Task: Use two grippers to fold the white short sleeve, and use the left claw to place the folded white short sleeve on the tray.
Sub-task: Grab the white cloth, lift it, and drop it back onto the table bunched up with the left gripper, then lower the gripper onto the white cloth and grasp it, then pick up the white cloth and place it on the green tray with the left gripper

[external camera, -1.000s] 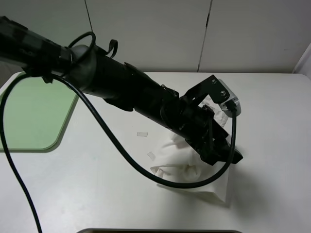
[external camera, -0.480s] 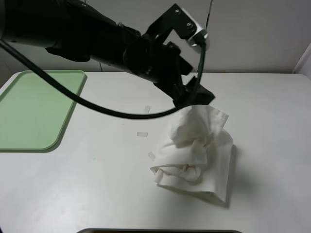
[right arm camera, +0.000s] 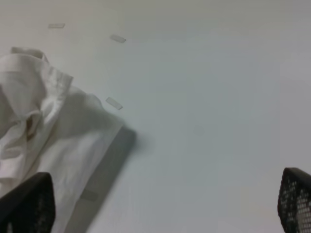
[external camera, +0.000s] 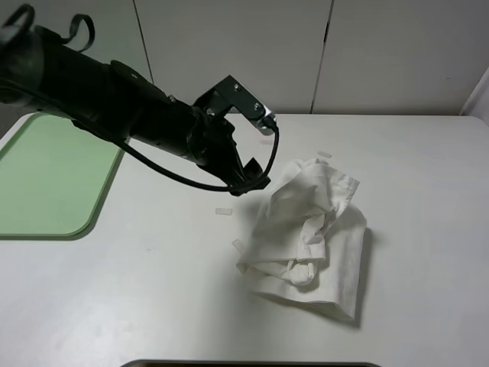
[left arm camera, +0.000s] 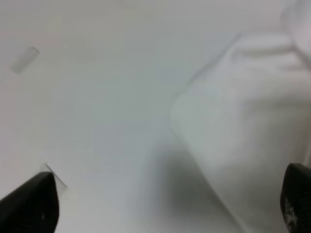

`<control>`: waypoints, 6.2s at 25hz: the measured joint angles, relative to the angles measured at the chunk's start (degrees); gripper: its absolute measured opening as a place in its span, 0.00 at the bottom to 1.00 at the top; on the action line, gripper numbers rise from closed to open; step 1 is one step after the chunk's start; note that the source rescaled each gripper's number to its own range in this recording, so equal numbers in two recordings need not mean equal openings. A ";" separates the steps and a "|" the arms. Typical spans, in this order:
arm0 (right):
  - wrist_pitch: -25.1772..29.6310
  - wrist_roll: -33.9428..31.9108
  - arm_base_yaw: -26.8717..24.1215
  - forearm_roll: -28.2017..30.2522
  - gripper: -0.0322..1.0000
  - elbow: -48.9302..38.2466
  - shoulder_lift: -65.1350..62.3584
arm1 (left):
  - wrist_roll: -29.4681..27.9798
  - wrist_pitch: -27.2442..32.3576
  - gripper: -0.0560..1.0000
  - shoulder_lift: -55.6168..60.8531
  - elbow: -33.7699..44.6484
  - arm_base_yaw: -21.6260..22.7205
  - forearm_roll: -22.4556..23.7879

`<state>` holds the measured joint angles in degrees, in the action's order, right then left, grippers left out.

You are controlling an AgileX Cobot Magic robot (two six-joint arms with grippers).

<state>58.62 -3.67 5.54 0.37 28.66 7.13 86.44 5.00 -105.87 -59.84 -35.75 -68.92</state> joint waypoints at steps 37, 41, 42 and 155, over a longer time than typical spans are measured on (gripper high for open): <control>-0.05 0.00 0.00 -1.04 1.00 0.00 0.00 | 0.21 -7.71 0.90 -17.18 -9.82 -14.98 -10.53; -0.05 0.00 0.00 -1.15 1.00 0.00 0.00 | 0.14 -8.90 0.90 -15.78 -9.82 -14.86 -10.83; -0.05 0.00 0.00 -1.21 1.00 0.00 0.00 | 0.14 -9.12 0.90 -15.15 -9.82 -14.67 -10.84; -0.05 0.00 0.00 -1.26 1.00 0.00 0.00 | -77.30 16.36 0.18 -2.60 -1.82 38.82 86.10</control>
<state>58.57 -3.67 5.54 -0.89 28.66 7.13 9.14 21.36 -108.47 -61.66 3.07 17.18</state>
